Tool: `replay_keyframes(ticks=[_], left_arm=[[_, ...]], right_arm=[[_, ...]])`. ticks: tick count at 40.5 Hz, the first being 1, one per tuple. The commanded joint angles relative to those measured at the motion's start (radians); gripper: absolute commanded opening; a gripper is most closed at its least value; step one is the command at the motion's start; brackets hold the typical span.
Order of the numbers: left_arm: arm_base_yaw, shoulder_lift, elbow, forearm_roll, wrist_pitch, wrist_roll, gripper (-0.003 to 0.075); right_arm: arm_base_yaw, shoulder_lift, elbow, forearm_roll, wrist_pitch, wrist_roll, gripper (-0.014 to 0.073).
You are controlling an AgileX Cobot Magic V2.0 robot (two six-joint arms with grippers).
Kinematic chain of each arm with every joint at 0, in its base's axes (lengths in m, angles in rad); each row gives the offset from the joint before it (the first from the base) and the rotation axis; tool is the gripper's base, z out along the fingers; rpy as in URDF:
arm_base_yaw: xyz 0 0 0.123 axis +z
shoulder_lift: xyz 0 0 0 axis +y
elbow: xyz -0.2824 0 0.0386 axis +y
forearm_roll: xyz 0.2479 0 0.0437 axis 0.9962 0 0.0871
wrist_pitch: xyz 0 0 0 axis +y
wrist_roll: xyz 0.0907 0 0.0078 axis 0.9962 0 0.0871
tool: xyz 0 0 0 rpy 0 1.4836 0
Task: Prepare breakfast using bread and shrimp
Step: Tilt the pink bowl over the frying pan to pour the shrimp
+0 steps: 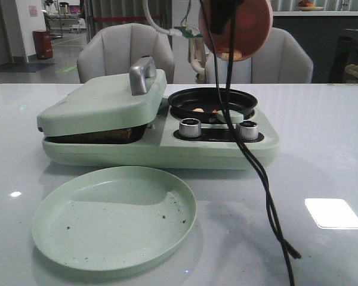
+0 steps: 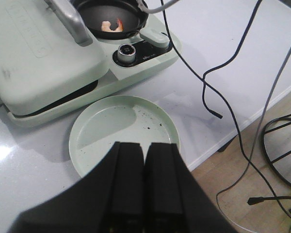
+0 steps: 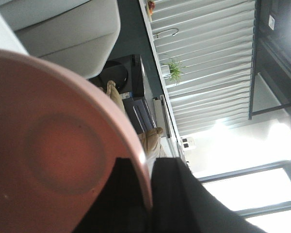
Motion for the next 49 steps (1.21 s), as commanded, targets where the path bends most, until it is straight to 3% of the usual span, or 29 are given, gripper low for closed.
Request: replay_keyframes(ticks=[1, 23, 26, 37, 49], left_arm=[[-0.008, -0.002, -0.027, -0.045, -0.051, 0.001, 0.0102], [-0.008, -0.002, -0.027, -0.045, -0.051, 0.001, 0.0102], [-0.008, -0.002, -0.027, -0.045, -0.051, 0.001, 0.0102], [-0.008, -0.002, -0.027, -0.045, -0.051, 0.001, 0.0102], [-0.008, -0.002, -0.027, -0.045, -0.051, 0.001, 0.0102]], right_arm=[[0.002, -0.070, -0.046, -0.100, -0.006, 0.000, 0.0044], [0.003, -0.072, -0.088, -0.084, 0.072, -0.018, 0.0044], [0.003, -0.083, -0.088, -0.030, 0.089, -0.018, 0.0044], [-0.034, -0.226, -0.050, 0.377, 0.095, -0.018, 0.0044], [-0.184, -0.473, 0.275, 0.641, 0.037, -0.019, 0.0044]])
